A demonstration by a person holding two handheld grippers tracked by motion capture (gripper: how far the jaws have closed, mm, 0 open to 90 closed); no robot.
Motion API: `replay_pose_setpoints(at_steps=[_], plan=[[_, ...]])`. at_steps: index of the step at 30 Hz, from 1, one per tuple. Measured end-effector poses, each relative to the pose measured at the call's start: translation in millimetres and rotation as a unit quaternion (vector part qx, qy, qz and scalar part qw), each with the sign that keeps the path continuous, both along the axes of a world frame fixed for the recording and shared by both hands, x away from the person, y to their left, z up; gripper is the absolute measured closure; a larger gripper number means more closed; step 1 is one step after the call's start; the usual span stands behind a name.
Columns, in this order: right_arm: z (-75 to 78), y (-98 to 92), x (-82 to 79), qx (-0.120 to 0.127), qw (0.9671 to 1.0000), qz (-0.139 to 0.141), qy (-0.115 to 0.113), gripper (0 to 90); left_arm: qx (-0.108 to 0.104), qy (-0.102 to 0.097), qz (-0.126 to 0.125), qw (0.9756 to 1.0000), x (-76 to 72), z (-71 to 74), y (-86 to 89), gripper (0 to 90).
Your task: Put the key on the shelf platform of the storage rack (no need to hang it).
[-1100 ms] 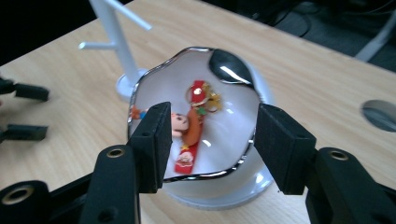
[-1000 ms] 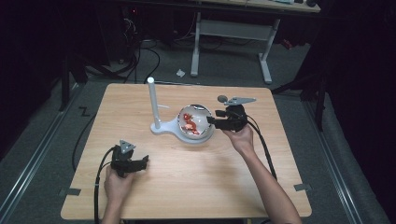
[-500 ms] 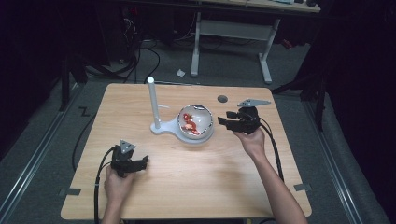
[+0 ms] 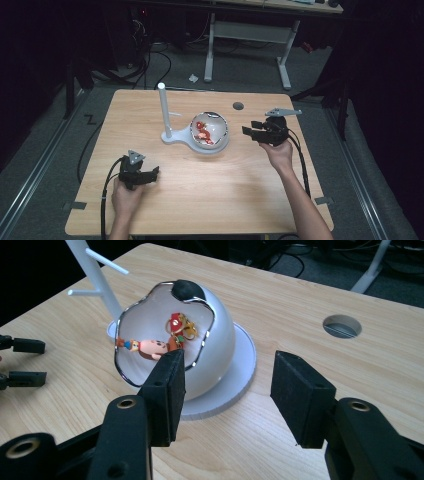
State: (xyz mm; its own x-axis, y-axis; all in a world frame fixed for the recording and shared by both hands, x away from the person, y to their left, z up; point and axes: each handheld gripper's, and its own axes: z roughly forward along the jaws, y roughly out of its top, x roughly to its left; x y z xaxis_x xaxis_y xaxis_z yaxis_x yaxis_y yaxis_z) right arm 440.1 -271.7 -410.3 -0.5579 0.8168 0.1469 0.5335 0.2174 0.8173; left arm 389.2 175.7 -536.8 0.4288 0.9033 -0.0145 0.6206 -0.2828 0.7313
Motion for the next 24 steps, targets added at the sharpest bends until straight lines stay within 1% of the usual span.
replay_pose_setpoints(at_steps=[1,5,16,17,21,23,24], plan=[[-0.7,-2.4,-1.5,0.002,1.0000,-0.003,0.003,48.2,0.000,-0.001,0.000,1.0000,0.0,-0.1,-0.1,18.9],[-0.7,-6.8,-4.4,-0.003,1.0000,-0.005,0.003,48.5,0.000,-0.001,0.001,1.0000,0.0,-0.1,-0.1,18.9],[-2.1,-10.8,-11.6,-0.007,0.9999,-0.009,0.003,48.7,0.000,-0.001,0.001,1.0000,0.0,-0.1,-0.1,18.9],[-4.3,-14.6,-12.7,-0.006,0.9999,-0.015,0.007,48.7,0.000,-0.001,0.001,1.0000,0.0,-0.1,-0.1,18.9],[-7.8,-21.7,-15.3,-0.003,0.9997,-0.021,0.013,48.7,0.000,-0.001,0.001,1.0000,0.0,-0.1,-0.1,18.9],[-6.8,-24.0,-17.3,-0.005,0.9997,-0.022,0.011,48.7,0.000,0.000,0.000,1.0000,0.0,0.0,0.0,18.9],[-4.1,-25.7,-20.0,-0.006,0.9997,-0.022,0.006,48.7,0.000,-0.001,0.001,1.0000,0.0,-0.1,-0.1,18.9]])
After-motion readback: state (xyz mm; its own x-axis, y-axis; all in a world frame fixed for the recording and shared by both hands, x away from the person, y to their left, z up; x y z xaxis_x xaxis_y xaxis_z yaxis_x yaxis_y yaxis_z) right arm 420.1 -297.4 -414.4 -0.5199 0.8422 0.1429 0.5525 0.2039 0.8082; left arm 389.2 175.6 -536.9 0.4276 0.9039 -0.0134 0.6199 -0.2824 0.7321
